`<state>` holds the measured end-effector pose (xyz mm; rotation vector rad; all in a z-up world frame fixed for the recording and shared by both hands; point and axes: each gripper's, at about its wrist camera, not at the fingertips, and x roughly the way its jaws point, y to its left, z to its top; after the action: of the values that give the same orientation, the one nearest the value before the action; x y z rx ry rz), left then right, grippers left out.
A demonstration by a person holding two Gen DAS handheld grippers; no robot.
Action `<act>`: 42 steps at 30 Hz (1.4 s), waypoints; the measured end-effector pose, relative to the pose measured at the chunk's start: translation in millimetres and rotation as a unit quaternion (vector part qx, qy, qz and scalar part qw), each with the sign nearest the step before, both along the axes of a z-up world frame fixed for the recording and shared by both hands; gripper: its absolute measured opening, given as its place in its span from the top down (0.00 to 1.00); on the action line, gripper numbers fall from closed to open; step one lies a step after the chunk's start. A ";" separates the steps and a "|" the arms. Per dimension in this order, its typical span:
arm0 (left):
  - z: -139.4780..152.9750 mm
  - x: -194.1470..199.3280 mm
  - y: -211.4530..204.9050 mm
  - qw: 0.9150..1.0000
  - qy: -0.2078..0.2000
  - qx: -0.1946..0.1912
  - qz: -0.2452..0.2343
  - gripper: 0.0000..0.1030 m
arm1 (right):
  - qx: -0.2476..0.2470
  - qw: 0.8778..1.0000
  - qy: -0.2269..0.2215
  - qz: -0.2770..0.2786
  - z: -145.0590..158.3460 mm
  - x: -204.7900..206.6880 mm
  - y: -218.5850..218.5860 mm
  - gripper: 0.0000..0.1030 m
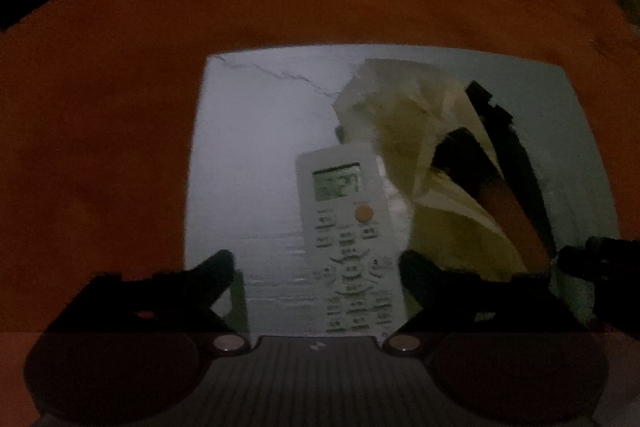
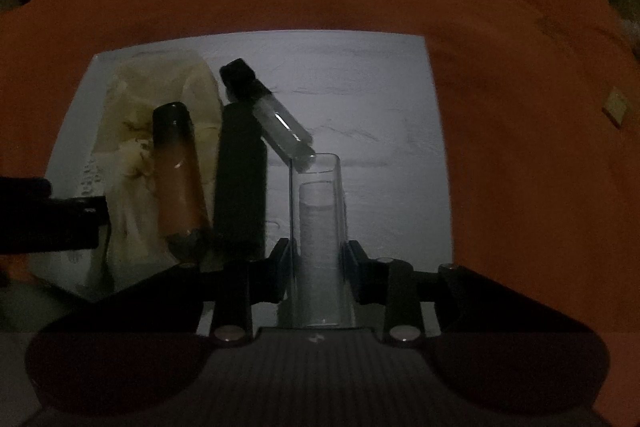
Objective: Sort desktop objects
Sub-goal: 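Grasp the white remote with the left tool while the right tool grasps the clear glass tube, then lift the remote with the left tool while the right tool lifts the glass tube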
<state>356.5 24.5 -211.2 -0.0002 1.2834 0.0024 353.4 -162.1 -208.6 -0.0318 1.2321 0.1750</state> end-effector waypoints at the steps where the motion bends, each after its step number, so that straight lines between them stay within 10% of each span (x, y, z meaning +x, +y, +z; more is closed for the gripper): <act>1: 0.4 -0.7 0.5 1.000 -0.002 -0.013 -0.003 0.40 | 0.003 1.000 -0.002 -0.003 1.1 -1.7 -1.7 0.69; 2: 1.4 -1.4 0.7 0.999 -0.004 -0.031 -0.009 0.58 | 0.006 1.000 -0.005 -0.006 2.2 -3.4 -3.5 0.69; 24: 77.6 -21.1 42.1 0.991 -0.097 -0.084 0.046 0.66 | 0.108 0.988 -0.087 -0.073 78.5 -9.7 -45.7 0.69; 42: 135.8 -118.6 17.2 0.977 -0.124 -0.167 -0.043 0.84 | 0.156 0.980 -0.121 0.038 140.7 -108.8 -29.7 0.69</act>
<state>237.9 41.7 -75.5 -0.2271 1.0204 -0.2806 244.6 -191.8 -67.9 0.1672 0.9511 0.4182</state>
